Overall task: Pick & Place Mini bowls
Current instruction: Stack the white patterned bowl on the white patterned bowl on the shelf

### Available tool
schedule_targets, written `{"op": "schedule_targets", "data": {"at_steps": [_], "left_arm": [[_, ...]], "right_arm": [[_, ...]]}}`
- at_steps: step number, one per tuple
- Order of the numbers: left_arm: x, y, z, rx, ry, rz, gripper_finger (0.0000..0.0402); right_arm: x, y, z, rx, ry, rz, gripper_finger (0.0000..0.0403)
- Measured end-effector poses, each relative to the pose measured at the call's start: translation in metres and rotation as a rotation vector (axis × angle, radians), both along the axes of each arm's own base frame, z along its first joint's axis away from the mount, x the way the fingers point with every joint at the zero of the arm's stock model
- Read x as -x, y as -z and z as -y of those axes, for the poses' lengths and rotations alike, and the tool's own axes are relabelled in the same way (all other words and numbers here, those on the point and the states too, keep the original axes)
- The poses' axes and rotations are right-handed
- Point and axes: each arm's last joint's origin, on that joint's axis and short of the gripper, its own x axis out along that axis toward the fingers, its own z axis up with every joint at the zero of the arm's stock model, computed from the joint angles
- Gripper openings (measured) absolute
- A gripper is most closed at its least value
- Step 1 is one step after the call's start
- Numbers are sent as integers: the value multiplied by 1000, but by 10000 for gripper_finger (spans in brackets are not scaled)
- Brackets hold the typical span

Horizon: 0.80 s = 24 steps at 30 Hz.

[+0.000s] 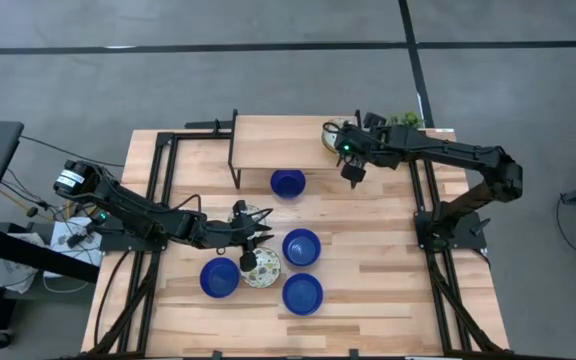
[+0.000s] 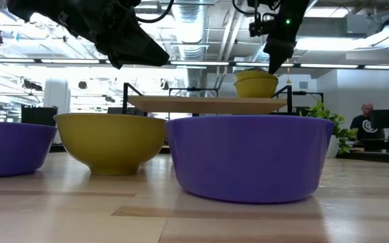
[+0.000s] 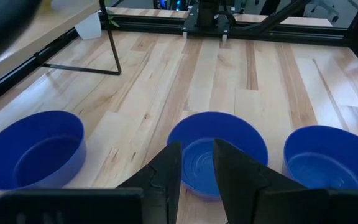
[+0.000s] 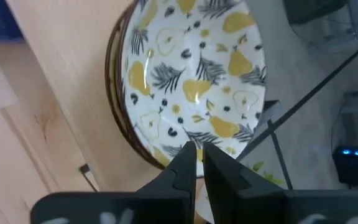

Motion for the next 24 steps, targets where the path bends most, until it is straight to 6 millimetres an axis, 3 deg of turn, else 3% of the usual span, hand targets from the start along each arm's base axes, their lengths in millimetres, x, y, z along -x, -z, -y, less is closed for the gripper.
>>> {"op": "schedule_targets", "data": {"at_steps": [12, 18, 24], "left_arm": [[0, -1, 0, 3, 0, 8, 91], [0, -1, 0, 3, 0, 8, 91], [0, -1, 0, 3, 0, 8, 91]], "right_arm": [[-14, -18, 6, 80, -13, 242, 1], [-17, -20, 13, -46, -89, 351, 0], [-14, -17, 20, -73, -41, 362, 0]]}}
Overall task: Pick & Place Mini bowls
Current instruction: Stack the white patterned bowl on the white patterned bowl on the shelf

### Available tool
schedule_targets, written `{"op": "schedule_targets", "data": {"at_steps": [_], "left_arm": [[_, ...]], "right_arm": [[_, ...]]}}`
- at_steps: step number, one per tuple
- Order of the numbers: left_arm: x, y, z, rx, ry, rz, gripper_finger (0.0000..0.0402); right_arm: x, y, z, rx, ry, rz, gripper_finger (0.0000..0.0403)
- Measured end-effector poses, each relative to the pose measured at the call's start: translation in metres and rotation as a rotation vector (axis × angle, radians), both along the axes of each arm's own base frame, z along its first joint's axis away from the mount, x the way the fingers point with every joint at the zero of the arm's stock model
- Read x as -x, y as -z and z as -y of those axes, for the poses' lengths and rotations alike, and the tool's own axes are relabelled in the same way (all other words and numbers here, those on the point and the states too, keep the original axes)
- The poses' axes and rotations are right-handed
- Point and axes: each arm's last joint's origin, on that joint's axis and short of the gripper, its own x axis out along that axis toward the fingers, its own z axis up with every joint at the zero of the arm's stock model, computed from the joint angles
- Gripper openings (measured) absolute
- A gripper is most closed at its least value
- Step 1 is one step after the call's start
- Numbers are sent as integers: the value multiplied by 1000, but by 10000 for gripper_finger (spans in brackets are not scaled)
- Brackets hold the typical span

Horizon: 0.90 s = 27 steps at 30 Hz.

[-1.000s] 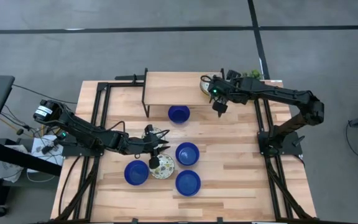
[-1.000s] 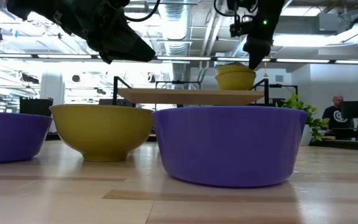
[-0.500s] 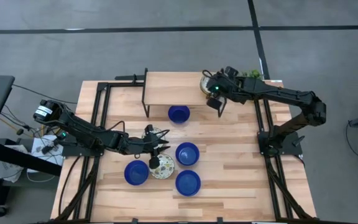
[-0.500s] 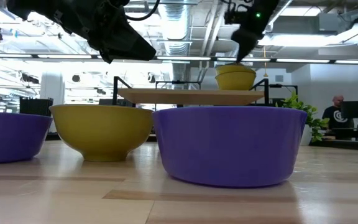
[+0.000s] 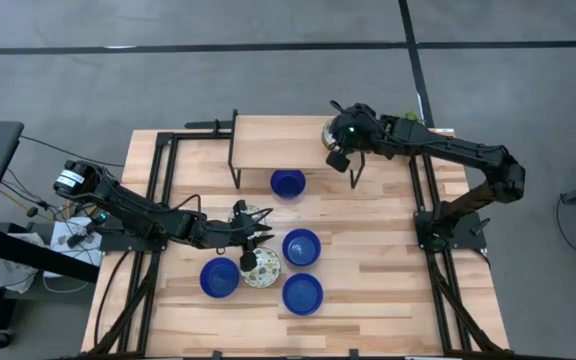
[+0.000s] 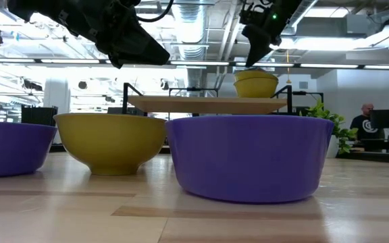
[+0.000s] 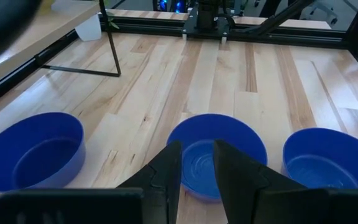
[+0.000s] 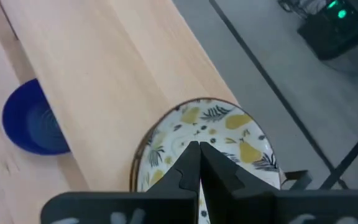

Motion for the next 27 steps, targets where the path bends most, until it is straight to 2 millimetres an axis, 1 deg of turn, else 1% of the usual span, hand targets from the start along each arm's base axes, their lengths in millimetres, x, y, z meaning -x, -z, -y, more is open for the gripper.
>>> {"op": "schedule_targets", "data": {"at_steps": [5, 13, 18, 27], "left_arm": [[0, 0, 0, 0, 0, 0, 91], [0, 0, 0, 0, 1, -1, 91], [0, 0, 0, 0, 1, -1, 91], [0, 0, 0, 0, 1, -1, 91]], "right_arm": [[-1, 1, -1, -43, -28, 19, 0], [-9, 10, -4, -93, -87, -2, 0], [-11, 13, -3, -103, -90, -14, 0], [-13, 10, -7, -60, -130, -12, 0]]}}
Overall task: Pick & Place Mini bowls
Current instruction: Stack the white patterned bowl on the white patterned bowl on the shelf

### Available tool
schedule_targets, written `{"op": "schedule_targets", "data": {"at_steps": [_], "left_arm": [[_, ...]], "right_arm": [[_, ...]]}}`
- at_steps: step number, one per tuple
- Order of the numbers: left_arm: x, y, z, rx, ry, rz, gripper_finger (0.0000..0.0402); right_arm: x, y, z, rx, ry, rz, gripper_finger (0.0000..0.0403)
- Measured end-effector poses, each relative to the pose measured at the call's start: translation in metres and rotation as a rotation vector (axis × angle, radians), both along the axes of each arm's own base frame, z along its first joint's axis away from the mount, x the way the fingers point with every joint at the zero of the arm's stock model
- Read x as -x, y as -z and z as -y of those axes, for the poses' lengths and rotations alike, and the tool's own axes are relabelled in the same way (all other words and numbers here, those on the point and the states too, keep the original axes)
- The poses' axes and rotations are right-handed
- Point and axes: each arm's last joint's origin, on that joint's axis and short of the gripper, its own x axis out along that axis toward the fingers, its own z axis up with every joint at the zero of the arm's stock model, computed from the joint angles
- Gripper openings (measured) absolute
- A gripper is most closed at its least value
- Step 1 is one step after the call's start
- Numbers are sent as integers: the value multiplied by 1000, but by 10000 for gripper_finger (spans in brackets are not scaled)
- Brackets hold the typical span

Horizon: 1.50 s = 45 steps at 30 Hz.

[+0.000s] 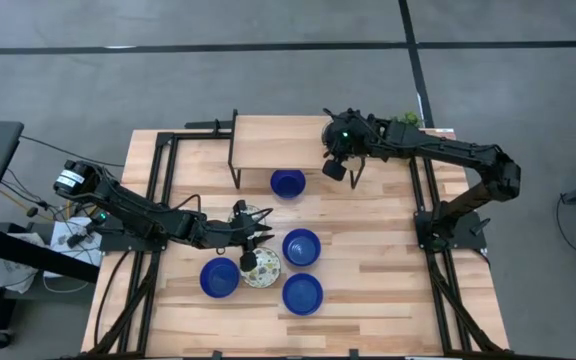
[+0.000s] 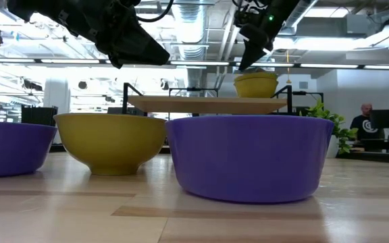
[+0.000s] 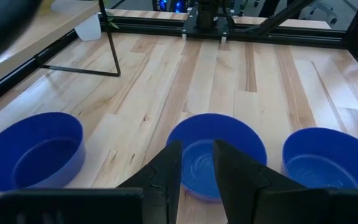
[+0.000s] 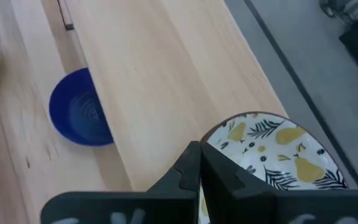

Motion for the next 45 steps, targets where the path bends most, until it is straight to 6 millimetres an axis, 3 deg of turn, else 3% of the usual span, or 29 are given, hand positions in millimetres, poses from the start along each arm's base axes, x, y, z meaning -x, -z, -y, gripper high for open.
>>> {"op": "schedule_targets", "data": {"at_steps": [10, 17, 24, 28, 33, 40, 45], "left_arm": [[0, 0, 1, 9, 39, -7, 91], [1, 3, 3, 16, 95, -35, 91], [3, 7, 8, 10, 141, -81, 91], [6, 9, 17, 6, 179, -93, 91], [11, 14, 24, -11, 211, -144, 91], [17, 27, 16, 16, 130, -335, 82], [19, 18, 12, -20, 190, -422, 70]], "right_arm": [[14, -31, -29, 40, -125, 126, 0], [38, -60, -63, 4, -271, 263, 0], [60, -74, -102, -22, -404, 332, 0], [75, -60, -122, -52, -487, 364, 0], [92, -21, -141, -117, -548, 423, 0], [102, 33, -167, -179, -649, 580, 0], [103, 49, -183, -174, -678, 693, 0]]}}
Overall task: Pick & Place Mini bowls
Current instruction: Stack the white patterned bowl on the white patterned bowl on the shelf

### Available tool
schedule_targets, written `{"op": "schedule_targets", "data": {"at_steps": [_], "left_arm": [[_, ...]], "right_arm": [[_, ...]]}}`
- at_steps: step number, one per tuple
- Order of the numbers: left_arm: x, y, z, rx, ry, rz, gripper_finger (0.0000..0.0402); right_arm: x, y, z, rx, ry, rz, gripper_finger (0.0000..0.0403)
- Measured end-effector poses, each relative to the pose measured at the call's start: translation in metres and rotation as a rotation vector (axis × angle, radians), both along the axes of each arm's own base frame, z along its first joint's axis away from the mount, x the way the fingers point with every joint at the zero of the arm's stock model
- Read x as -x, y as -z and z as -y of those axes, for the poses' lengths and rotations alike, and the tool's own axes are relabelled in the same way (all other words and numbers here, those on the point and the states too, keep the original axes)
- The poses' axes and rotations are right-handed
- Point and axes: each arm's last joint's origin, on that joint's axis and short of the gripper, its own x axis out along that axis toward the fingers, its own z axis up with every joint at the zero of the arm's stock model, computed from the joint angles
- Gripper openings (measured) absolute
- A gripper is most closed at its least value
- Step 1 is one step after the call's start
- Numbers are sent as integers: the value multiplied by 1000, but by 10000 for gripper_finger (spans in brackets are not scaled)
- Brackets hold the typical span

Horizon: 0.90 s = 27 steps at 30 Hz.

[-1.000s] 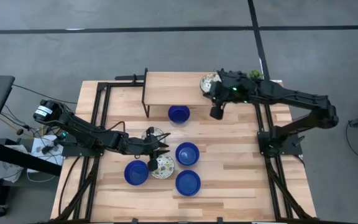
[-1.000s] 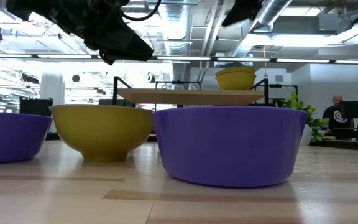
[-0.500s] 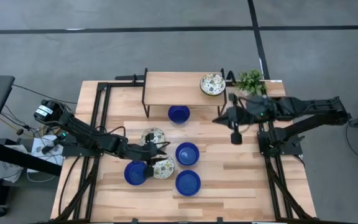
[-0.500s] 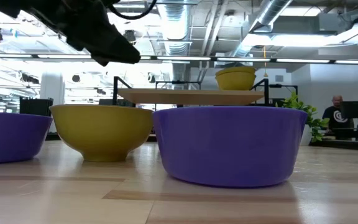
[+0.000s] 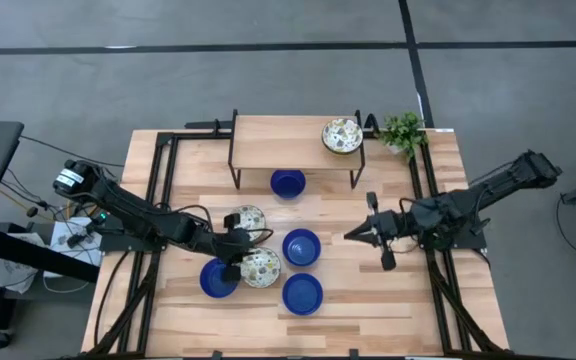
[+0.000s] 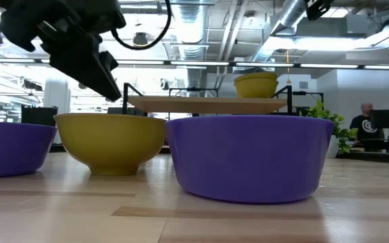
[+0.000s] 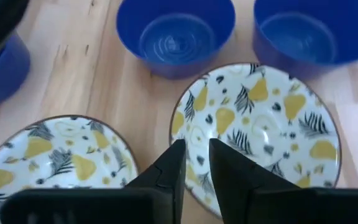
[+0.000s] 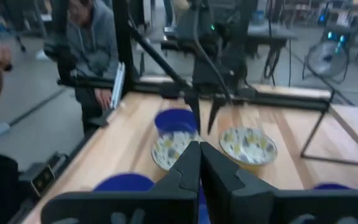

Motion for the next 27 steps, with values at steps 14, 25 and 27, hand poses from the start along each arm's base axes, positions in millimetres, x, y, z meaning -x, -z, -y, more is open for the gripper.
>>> {"op": "schedule_targets", "data": {"at_steps": [14, 25, 27], "left_arm": [[15, -18, -3, -92, 145, 36, 40], [19, 7, -16, -95, 85, -46, 46], [20, 11, -19, -119, 85, -61, 57]], "right_arm": [[0, 18, -24, -4, -103, -6, 0], [1, 15, -28, -17, -122, 19, 0], [1, 15, -28, -17, -122, 18, 0]]}}
